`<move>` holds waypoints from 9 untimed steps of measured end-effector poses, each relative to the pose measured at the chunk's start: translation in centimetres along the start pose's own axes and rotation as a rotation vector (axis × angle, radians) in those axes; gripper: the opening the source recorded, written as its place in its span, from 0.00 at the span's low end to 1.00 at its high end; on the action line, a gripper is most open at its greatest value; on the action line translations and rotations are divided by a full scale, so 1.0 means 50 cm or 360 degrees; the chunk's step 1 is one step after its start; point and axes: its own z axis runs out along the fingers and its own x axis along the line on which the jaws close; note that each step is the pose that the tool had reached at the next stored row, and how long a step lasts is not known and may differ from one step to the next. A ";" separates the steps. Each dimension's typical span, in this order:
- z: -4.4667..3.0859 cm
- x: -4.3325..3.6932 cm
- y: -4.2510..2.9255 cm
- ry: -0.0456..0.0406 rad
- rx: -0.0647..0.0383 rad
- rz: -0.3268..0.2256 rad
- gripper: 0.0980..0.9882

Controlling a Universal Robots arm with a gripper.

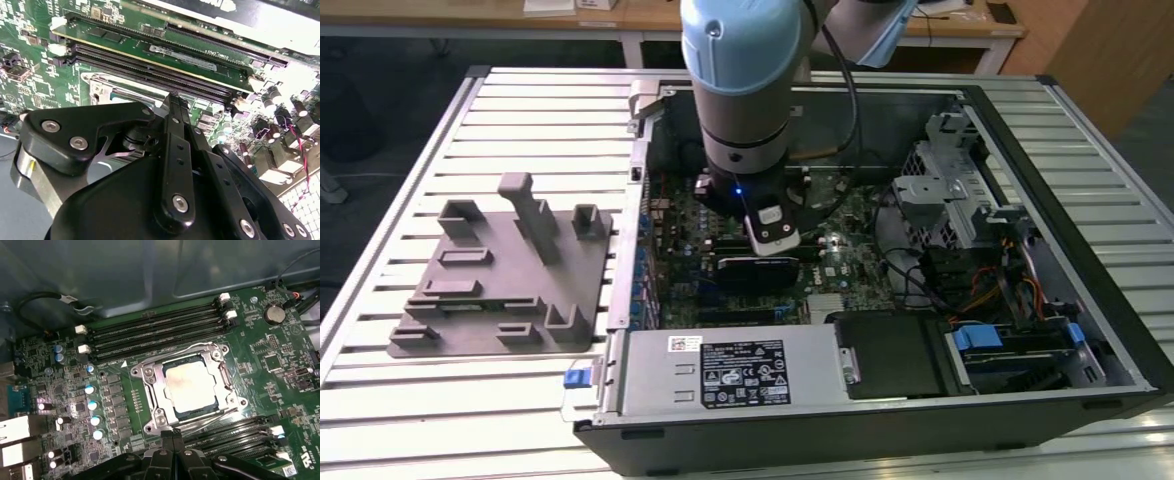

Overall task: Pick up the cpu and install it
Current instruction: 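Install the second cpu locking lever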

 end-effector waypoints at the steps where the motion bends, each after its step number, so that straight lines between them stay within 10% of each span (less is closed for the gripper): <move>1: 0.001 0.001 -0.001 0.0003 -0.0011 0.0001 0.01; 9: 0.008 0.001 -0.011 0.0018 -0.0068 0.0007 0.01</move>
